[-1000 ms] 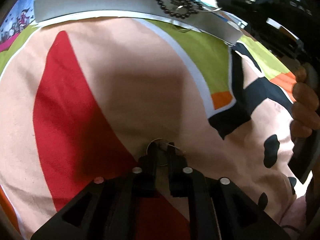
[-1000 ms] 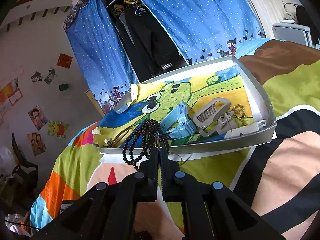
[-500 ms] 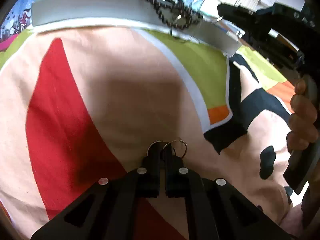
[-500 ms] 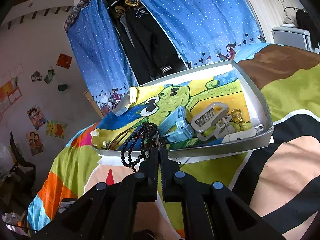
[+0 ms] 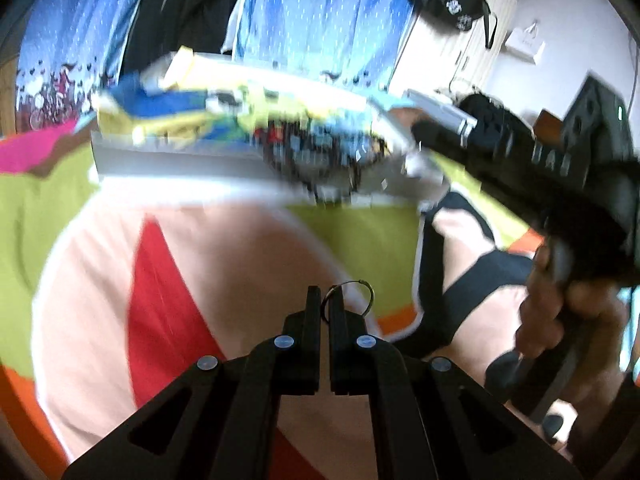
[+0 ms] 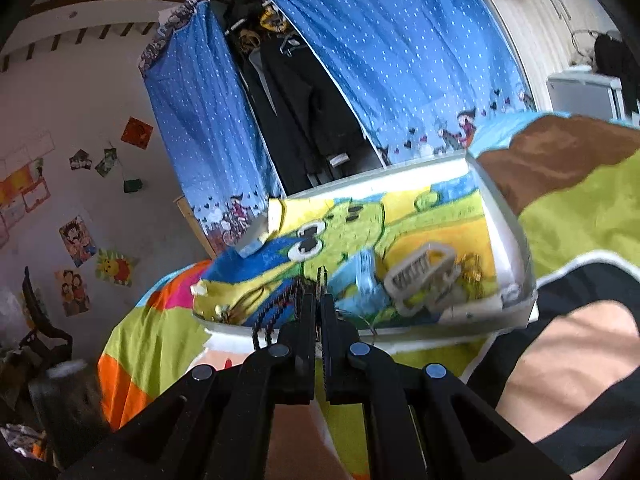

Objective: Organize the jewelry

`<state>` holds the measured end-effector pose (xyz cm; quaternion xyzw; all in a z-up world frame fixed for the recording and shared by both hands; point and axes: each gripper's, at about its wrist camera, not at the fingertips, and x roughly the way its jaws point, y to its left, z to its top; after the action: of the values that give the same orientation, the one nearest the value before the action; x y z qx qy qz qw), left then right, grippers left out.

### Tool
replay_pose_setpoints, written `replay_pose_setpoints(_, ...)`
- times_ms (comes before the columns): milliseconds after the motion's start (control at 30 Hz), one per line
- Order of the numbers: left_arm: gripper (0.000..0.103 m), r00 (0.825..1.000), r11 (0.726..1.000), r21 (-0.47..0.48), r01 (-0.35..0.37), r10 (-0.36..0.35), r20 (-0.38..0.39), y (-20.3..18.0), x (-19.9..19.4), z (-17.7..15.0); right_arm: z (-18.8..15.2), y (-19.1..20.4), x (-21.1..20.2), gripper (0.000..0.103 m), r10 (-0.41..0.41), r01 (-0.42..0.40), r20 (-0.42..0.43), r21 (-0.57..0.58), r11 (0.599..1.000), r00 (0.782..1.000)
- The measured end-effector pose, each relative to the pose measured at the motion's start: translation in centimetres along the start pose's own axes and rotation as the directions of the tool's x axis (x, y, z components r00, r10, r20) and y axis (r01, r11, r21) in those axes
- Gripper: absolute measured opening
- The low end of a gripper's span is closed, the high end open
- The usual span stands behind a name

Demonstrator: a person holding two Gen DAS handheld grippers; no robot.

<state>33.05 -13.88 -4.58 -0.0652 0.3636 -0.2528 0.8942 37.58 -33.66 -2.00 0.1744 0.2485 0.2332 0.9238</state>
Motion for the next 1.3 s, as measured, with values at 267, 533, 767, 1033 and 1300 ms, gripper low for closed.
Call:
replay_pose_setpoints(267,0.001,0.996,0.999,-0.052,0.011,-0.006,0.088,1.4,-1.7,7.9,3.5,0.9,-1.6,0.003,0.025,-0.016,0.111,-0.082,0.996,0.994)
replay_pose_setpoints(533,0.001,0.997,0.995,-0.100,-0.006,0.013,0.072,2.9,1.9,14.8,5.9,-1.9,-0.8,0.003,-0.022,0.031,0.157,-0.052,0.998,0.987)
replay_pose_setpoints(767,0.001,0.998,0.994,-0.101,-0.051,0.048,-0.032,2.9,7.0,16.0,5.4,-5.7,1.4,0.003,-0.098,0.096,0.065,0.025,0.995,0.993)
replay_pose_setpoints(1033,0.004,0.988,0.984,-0.127,-0.124,0.110,-0.110,3.7,8.7,14.8,4.0,-7.2,2.3,0.004,-0.160,0.160,-0.010,0.068,0.985,0.987)
replay_pose_setpoints(1300,0.067,0.988,0.980,-0.126,-0.153,0.149,-0.037,3.2,5.3,13.7,3.5,-5.5,1.0,0.042,-0.229,0.229,-0.009,0.017,0.973,0.973)
